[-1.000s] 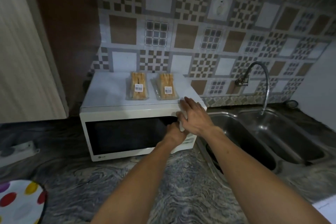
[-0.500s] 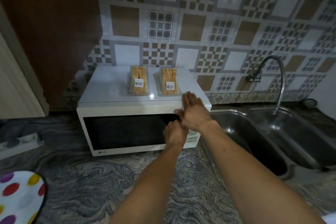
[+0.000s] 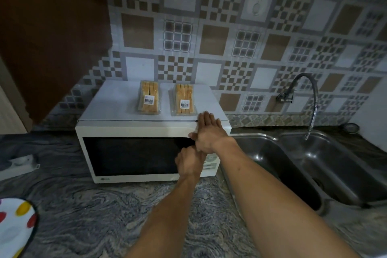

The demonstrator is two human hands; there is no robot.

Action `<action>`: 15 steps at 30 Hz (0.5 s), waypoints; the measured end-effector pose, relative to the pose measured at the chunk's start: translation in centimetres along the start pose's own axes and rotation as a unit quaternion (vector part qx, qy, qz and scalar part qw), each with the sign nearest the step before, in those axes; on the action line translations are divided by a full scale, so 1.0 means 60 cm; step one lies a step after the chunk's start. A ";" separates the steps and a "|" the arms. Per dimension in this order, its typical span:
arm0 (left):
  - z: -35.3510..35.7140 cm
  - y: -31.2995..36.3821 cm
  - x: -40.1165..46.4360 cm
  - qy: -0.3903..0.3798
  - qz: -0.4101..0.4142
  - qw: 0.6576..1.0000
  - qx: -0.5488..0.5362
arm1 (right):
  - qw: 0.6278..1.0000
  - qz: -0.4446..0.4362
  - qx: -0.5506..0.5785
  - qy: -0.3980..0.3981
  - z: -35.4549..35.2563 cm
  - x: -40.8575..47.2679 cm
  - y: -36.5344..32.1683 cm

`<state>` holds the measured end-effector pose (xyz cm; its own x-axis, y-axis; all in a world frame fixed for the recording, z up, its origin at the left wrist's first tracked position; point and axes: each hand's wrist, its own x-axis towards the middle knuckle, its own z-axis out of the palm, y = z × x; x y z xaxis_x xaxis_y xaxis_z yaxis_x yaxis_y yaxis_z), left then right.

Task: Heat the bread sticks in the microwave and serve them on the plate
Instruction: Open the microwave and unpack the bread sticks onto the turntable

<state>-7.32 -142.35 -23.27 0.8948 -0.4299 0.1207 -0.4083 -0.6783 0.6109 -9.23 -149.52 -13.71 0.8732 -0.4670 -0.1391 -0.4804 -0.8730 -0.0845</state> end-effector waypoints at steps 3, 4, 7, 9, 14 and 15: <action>0.009 -0.003 -0.011 0.003 -0.023 0.999 -0.026 | 1.000 -0.022 -0.011 -0.017 -0.007 -0.006 0.008; 0.011 -0.007 -0.012 -0.001 -0.019 0.999 -0.033 | 1.000 -0.024 -0.006 -0.018 -0.007 -0.009 0.009; 0.004 -0.030 -0.007 -0.052 0.045 0.996 -0.062 | 0.999 -0.033 0.001 -0.003 0.004 -0.013 0.012; -0.018 -0.054 -0.016 -0.077 0.081 0.992 -0.061 | 0.999 -0.045 0.012 0.005 0.009 -0.016 0.016; -0.101 -0.123 -0.040 0.193 0.167 0.965 0.066 | 0.997 -0.070 0.031 0.024 0.018 -0.040 0.020; -0.120 -0.128 -0.039 0.237 0.187 0.948 0.100 | 0.996 -0.075 0.036 0.029 0.022 -0.045 0.021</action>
<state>-4.97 -131.85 -22.57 0.6427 -0.3786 0.6661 -0.6963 -0.6513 0.3016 -12.31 -149.16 -14.75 0.9376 -0.3418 -0.0635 -0.3476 -0.9220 -0.1706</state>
